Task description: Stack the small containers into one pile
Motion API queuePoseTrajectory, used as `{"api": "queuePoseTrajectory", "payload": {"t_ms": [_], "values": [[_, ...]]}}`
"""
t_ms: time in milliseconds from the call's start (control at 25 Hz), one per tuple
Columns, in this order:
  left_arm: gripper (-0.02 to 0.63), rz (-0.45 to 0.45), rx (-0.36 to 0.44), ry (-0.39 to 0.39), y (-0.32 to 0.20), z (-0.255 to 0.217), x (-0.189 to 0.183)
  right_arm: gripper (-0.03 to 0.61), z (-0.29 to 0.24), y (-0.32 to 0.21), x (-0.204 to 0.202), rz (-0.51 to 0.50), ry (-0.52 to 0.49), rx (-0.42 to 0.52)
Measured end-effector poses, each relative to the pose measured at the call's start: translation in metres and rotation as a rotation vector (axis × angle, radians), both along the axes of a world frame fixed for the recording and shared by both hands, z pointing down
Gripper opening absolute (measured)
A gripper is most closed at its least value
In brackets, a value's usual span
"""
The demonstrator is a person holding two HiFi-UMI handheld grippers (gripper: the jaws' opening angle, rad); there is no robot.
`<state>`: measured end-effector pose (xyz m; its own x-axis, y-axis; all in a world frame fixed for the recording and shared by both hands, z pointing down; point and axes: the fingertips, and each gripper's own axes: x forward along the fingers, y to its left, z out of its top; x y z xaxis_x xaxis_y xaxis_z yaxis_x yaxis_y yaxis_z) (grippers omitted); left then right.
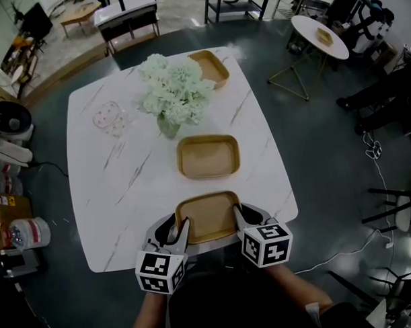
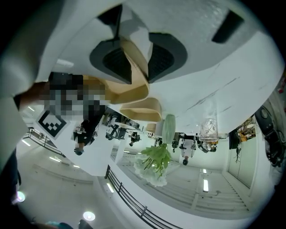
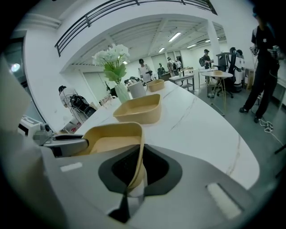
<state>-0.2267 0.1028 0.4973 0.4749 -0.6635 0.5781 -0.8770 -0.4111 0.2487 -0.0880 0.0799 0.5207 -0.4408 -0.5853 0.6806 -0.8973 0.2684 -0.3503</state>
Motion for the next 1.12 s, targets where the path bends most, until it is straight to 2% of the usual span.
{"api": "queuePoseTrajectory", "payload": {"t_ms": [280,560,720,1120], "values": [[0.104,0.034,0.052,0.011,-0.016,-0.026,0.013,0.012,-0.018,-0.004,0.012,0.047,-0.038,-0.021],[0.107,0.02,0.112,0.03,-0.041,-0.059,0.024,0.012,-0.048,-0.026,0.024,0.066,-0.075,0.002],[0.106,-0.001,0.137,0.005,-0.061,-0.068,0.027,0.014,-0.056,-0.046,0.026,0.058,-0.085,0.014],[0.106,-0.044,0.158,-0.016,-0.109,-0.077,0.032,0.015,-0.064,-0.095,0.03,0.041,-0.114,0.001]]}}
